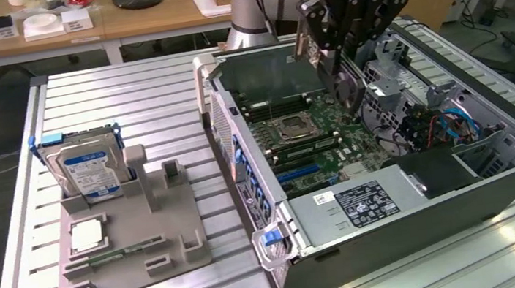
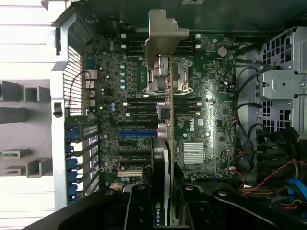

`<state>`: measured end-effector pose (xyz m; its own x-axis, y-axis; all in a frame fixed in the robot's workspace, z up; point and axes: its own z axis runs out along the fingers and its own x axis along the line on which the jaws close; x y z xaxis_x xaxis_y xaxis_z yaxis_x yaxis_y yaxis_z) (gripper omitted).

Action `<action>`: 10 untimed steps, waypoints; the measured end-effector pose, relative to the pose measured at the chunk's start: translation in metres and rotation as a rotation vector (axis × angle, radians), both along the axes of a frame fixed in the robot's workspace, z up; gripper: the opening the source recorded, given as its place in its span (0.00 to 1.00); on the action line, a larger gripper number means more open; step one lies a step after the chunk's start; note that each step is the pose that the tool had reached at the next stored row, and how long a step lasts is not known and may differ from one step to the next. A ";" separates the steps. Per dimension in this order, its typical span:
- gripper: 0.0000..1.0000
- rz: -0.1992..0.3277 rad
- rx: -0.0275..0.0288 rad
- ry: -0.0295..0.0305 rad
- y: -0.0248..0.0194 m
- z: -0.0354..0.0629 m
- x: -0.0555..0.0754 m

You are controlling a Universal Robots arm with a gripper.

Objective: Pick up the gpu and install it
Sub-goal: 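Pick up the gpu and move the gpu toward the slot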

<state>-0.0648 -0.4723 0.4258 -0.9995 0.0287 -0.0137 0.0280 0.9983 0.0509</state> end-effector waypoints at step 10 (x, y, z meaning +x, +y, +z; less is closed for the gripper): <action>0.27 0.000 0.0000 0.0000 0.0000 0.0000 0.030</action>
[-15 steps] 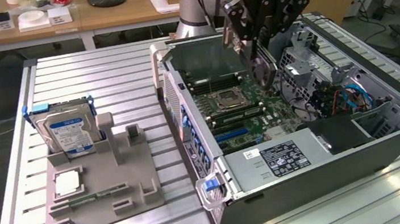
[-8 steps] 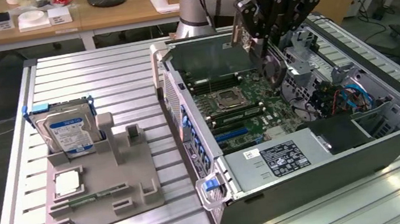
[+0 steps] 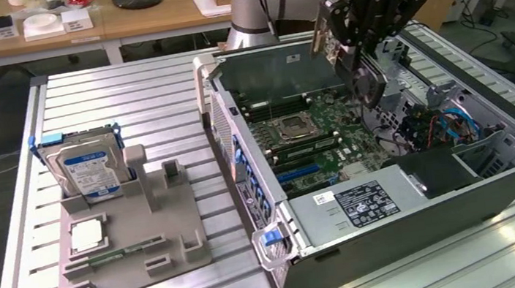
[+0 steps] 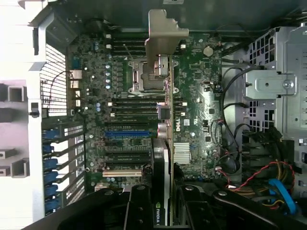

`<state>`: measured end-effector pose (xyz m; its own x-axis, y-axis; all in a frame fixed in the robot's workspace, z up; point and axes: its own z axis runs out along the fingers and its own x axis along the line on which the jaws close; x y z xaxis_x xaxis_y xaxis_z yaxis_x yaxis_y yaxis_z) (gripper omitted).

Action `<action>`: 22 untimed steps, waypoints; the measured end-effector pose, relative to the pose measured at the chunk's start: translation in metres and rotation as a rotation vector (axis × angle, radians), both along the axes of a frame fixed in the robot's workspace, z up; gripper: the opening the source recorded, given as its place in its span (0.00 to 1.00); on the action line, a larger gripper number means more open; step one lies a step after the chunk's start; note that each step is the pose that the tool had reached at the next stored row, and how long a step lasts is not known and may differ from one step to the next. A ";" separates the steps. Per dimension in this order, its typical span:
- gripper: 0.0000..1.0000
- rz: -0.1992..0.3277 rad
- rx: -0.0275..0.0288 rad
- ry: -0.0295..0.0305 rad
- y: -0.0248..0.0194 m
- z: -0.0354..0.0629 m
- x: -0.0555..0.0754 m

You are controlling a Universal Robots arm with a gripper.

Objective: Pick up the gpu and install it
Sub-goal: 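Pick up the gpu and move the gpu toward the slot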

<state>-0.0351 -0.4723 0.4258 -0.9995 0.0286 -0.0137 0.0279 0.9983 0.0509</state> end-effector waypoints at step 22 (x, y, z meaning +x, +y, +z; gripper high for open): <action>0.27 0.000 0.0001 0.0000 0.0143 -0.0007 0.006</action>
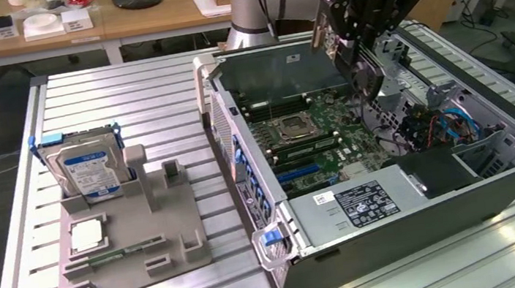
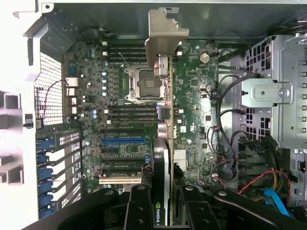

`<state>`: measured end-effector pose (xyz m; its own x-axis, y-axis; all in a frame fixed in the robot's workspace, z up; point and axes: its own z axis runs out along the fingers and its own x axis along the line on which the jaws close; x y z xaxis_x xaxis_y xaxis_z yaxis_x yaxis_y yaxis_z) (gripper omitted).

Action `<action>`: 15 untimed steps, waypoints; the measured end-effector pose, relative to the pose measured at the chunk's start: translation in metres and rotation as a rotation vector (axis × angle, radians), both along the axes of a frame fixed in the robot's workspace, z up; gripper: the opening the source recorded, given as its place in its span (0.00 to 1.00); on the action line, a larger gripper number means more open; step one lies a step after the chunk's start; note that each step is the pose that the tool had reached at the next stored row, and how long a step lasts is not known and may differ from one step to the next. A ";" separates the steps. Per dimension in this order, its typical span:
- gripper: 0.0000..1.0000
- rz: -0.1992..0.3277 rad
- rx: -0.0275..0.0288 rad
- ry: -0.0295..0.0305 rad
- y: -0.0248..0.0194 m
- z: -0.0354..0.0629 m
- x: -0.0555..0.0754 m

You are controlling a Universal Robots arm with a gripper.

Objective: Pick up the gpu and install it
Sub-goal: 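Pick up the gpu and move the gpu toward the slot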

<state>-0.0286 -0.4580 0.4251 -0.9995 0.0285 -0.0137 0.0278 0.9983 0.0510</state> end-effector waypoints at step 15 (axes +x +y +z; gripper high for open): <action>0.27 0.000 0.0000 0.0000 0.0057 -0.0012 0.006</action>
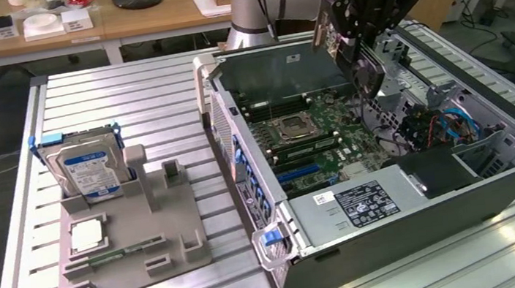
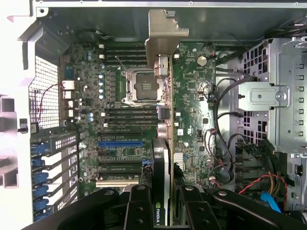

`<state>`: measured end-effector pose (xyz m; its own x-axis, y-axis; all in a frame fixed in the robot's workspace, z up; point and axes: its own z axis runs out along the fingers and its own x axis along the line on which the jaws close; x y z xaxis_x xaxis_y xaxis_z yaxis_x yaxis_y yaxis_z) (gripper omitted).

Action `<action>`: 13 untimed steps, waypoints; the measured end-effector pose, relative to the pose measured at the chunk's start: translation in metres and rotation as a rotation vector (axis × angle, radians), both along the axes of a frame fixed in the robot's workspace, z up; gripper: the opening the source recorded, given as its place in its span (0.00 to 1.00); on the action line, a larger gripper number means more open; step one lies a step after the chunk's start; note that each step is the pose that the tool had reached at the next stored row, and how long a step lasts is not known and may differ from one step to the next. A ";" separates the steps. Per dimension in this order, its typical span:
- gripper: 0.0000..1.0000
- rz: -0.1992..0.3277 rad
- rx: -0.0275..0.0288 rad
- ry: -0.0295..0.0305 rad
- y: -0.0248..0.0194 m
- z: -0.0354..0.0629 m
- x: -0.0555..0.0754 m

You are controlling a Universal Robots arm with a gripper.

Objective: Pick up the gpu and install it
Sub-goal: 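Pick up the gpu and move the gpu toward the slot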

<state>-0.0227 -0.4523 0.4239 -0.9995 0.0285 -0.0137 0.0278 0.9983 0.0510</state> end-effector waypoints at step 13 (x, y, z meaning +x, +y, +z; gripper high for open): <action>0.27 0.000 0.0002 0.0000 0.0006 -0.0003 0.001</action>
<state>-0.0220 -0.4517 0.4236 -0.9995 0.0288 -0.0137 0.0280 0.9983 0.0512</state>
